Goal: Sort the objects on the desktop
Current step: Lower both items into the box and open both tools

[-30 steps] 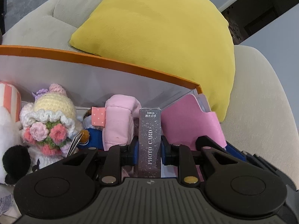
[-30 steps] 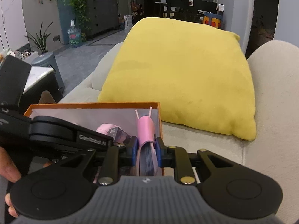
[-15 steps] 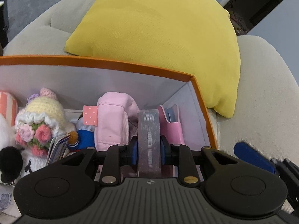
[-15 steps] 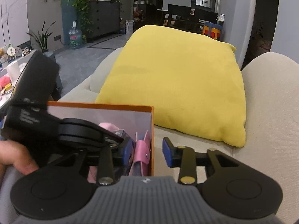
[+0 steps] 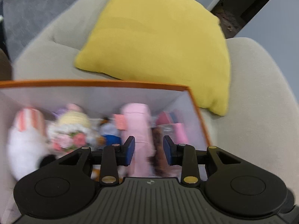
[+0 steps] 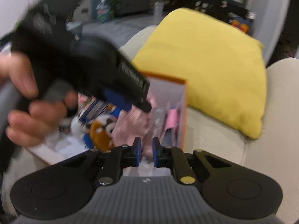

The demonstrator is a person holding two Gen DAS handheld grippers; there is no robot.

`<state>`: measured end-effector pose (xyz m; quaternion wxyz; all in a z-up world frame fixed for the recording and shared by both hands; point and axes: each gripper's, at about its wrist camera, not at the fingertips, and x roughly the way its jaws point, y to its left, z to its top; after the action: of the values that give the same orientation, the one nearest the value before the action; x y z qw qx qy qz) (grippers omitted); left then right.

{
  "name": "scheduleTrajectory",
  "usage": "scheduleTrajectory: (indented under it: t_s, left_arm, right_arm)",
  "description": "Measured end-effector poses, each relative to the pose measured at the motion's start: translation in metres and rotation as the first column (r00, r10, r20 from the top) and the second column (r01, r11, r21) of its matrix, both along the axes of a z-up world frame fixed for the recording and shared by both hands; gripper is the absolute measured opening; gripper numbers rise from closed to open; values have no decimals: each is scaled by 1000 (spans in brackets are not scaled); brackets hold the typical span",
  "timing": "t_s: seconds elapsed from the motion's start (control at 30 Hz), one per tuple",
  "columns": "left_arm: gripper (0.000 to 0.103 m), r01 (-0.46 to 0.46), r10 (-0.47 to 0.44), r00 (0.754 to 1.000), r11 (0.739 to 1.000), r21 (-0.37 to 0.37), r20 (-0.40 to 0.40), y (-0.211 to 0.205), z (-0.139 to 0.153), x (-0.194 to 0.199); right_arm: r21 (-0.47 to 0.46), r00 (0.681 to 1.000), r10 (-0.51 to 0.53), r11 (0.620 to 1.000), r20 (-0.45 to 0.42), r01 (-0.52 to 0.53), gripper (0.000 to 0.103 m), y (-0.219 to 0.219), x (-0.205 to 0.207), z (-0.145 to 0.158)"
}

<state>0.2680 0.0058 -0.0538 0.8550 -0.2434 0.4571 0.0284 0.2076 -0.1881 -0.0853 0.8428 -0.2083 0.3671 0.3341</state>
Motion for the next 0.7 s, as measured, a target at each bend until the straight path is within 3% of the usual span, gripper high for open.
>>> scheduleTrajectory:
  t_s: [0.07,0.27,0.47,0.7]
  left_arm:
    - [37,-21,21,1000,1000,8,-4,7,-3,0]
    - [37,-3,0,1000,995,-98,-27,19,-21,13]
    - [28,43,-44,999,994,-101,-7,12,-23,26]
    - [24,52,-54,998,994,-95,-14,2,-19,25]
  right_arm:
    - [-40,1000,4,999,4,-4,13,7,4,-5]
    - [-87,1000,2,996,-16,-3,14,14,24,-12]
    - [-96,998,19,995,-67,-25,14,11,26,-17]
    - [-177,992,58,981,-111,-77,14,21,25,-24]
